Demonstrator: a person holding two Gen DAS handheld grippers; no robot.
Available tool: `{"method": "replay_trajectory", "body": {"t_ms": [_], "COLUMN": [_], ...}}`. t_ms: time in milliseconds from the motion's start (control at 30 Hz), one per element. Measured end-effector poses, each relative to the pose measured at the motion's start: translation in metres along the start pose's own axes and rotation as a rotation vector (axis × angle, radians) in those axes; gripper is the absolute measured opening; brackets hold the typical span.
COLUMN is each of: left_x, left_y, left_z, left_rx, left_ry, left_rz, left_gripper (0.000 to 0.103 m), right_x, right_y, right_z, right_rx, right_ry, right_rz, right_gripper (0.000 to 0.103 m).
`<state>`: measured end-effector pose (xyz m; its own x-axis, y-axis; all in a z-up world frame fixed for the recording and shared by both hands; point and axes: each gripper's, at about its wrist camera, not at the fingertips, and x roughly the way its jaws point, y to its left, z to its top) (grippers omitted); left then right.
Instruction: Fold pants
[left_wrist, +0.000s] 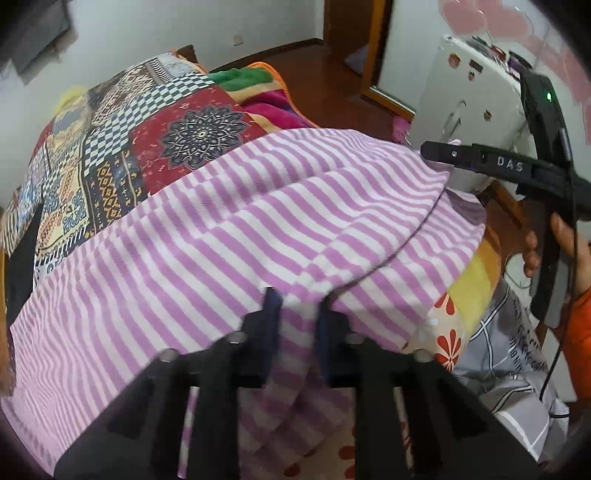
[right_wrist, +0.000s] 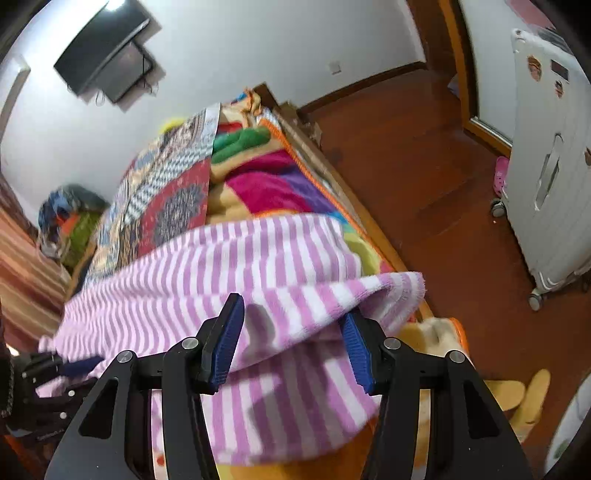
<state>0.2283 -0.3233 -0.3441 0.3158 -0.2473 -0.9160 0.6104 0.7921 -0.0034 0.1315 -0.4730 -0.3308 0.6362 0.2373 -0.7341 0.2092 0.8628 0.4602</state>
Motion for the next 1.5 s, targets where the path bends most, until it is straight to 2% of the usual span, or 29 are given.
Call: {"method": "replay_trajectory", "body": {"t_ms": [33, 100, 133, 333, 533, 600, 800, 933, 1000, 1133, 1200, 1267, 1300, 1367, 1500], "left_x": [0.000, -0.004, -0.007, -0.030, -0.043, -0.044, -0.033, -0.038, -0.042, -0.057, -0.069, -0.083, -0.090, -0.107, -0.137], "left_y": [0.001, 0.004, 0.005, 0.006, -0.002, -0.006, -0.009, -0.009, -0.011, -0.008, 0.000, 0.012, 0.019, 0.040, 0.093], "left_z": [0.001, 0.001, 0.001, -0.001, -0.011, -0.015, -0.029, -0.033, -0.035, -0.038, -0.039, -0.040, -0.041, -0.046, -0.068], "left_rx": [-0.007, -0.018, -0.023, -0.045, -0.031, -0.018, -0.027, -0.038, -0.037, -0.046, -0.061, -0.087, -0.101, -0.151, -0.265], "left_ry": [-0.001, -0.008, -0.018, -0.045, -0.023, -0.011, 0.049, 0.048, 0.051, 0.020, -0.016, -0.055, -0.075, -0.131, -0.208], "left_rz": [-0.007, -0.026, -0.042, -0.124, -0.181, -0.174, -0.182, -0.206, -0.219, -0.216, -0.204, -0.182, -0.171, -0.136, -0.043], "left_gripper": [0.011, 0.008, 0.008, 0.007, 0.005, 0.005, 0.005, 0.006, 0.012, 0.030, 0.032, 0.034, 0.036, 0.048, 0.052], "right_x": [0.000, -0.001, -0.003, -0.032, -0.050, -0.051, -0.039, -0.035, -0.039, -0.052, -0.059, -0.066, -0.069, -0.076, -0.083], "right_y": [0.000, -0.001, -0.002, -0.004, -0.004, -0.007, -0.015, -0.018, -0.019, -0.020, -0.019, -0.016, -0.015, -0.008, 0.009], "right_z": [0.001, 0.003, 0.004, -0.002, -0.019, -0.027, -0.048, -0.058, -0.058, -0.057, -0.057, -0.058, -0.057, -0.058, -0.057], "right_rx": [-0.001, -0.006, -0.003, -0.029, -0.050, -0.044, 0.006, 0.009, 0.012, 0.017, 0.016, 0.018, 0.018, 0.007, -0.027], "right_ry": [-0.009, -0.021, -0.031, -0.097, -0.093, -0.076, -0.015, 0.019, 0.020, 0.016, 0.009, 0.001, -0.004, -0.020, -0.040], "right_rz": [-0.001, 0.010, 0.018, 0.016, -0.003, -0.006, -0.005, -0.020, -0.025, -0.046, -0.054, -0.057, -0.060, -0.073, -0.102], "right_gripper": [0.027, 0.013, 0.012, 0.009, 0.008, 0.008, 0.008, 0.008, 0.008, 0.009, 0.009, 0.012, 0.017, 0.026, 0.040]}}
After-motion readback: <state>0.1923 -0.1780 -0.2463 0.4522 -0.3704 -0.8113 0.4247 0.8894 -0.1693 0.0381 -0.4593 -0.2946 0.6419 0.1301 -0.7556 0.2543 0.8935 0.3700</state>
